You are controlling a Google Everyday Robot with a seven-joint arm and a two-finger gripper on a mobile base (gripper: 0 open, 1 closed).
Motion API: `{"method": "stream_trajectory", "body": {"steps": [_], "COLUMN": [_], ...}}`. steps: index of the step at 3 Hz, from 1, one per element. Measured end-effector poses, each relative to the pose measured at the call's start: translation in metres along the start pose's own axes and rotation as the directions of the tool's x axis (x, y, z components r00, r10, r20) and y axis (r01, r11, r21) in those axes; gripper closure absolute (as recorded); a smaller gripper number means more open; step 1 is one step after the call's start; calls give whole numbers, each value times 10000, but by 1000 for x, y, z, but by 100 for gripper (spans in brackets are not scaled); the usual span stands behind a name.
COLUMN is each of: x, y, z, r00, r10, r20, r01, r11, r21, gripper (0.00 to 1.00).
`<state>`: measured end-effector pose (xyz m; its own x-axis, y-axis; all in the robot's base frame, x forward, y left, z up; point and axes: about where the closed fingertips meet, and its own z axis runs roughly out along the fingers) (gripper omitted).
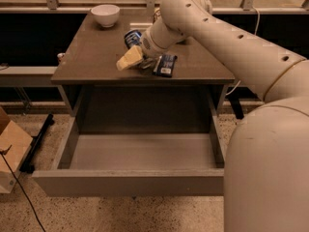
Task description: Pick pepsi can from top drawer and place on counter
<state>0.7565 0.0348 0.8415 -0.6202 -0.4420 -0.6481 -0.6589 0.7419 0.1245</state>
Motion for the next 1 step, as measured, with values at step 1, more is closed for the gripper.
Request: {"method": "stream_trajectory", "body": {"steps": [1], "x": [0], "y": [0], "z": [0], "r00": [10000], "r10": [0], "r20": [0], "r01": [0], "r11": [10000], "r21": [0], "gripper": [0]}}
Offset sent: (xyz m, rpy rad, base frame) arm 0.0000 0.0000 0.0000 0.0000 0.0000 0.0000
